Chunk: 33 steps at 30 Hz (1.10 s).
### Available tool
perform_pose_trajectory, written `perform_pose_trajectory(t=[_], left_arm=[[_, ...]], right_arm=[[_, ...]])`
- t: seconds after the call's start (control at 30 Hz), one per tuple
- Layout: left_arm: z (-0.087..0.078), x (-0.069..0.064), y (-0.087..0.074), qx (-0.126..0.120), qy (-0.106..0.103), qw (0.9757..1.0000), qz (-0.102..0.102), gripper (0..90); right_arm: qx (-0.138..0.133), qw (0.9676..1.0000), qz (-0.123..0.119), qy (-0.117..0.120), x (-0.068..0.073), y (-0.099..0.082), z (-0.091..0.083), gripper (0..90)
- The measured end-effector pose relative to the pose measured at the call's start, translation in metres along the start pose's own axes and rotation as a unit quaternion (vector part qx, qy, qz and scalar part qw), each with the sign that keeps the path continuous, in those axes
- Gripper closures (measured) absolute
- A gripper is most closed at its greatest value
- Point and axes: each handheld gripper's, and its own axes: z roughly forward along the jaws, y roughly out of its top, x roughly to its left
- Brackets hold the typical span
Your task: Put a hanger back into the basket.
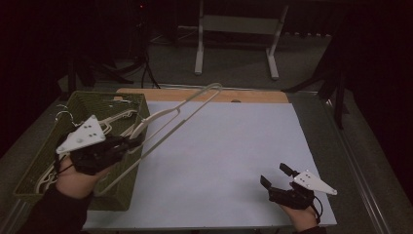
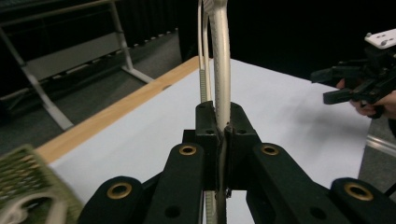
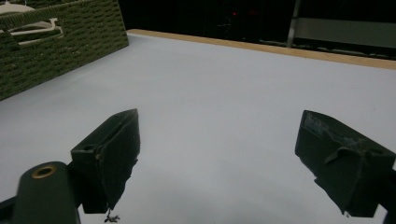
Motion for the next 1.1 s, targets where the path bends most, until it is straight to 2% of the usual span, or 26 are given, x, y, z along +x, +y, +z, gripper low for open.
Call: perform_pose_trajectory(t=[0.13,0.23,0.27,0.37,0.43,0.5,0.57,0.77,0.83,0.87,0.97,1.1], left_arm=[[-0.016,0.019,-0.002,0.008,0.016,0.9998,-0.005,87.3],[-0.030,0.041,-0.008,0.005,0.026,0.9996,-0.010,87.3],[-0.035,0.049,-0.010,0.003,0.028,0.9995,-0.017,87.3],[-0.047,0.071,-0.018,0.006,0.034,0.9992,-0.020,87.2],[-0.053,0.084,-0.025,0.013,0.041,0.9987,-0.029,87.2],[-0.059,0.094,-0.031,0.020,0.051,0.9982,-0.023,87.2],[-0.065,0.105,-0.039,0.019,0.051,0.9980,-0.034,87.2],[-0.079,0.132,-0.061,0.016,0.060,0.9965,-0.055,87.2],[-0.080,0.135,-0.064,0.014,0.060,0.9962,-0.060,87.2],[-0.084,0.143,-0.071,0.016,0.062,0.9954,-0.071,87.2],[-0.086,0.150,-0.079,0.036,0.069,0.9943,-0.073,87.2],[-0.085,0.159,-0.089,0.049,0.077,0.9922,-0.085,87.1]], right_arm=[[-0.002,1.0000,0.001,0.001,-0.001,0.000,0.000,14.0],[-0.001,1.0000,0.001,0.001,-0.001,-0.001,0.000,14.0],[-0.001,1.0000,0.001,0.000,-0.001,-0.001,0.000,14.0],[-0.002,1.0000,0.003,-0.001,-0.001,0.000,-0.001,14.0],[-0.005,1.0000,0.005,-0.002,-0.002,0.000,-0.002,14.0],[-0.008,0.9999,0.010,-0.003,-0.002,0.001,-0.003,14.0],[-0.007,0.9999,0.008,-0.004,-0.003,0.001,-0.002,14.0],[-0.005,1.0000,0.007,-0.003,-0.002,0.000,-0.002,14.0],[-0.003,1.0000,0.007,-0.004,-0.002,0.000,-0.001,14.0],[-0.003,1.0000,0.007,-0.003,-0.002,0.000,-0.001,14.0],[-0.002,1.0000,0.009,-0.004,-0.002,0.000,-0.001,14.0],[0.000,1.0000,0.007,-0.004,-0.001,0.000,-0.001,14.0]])
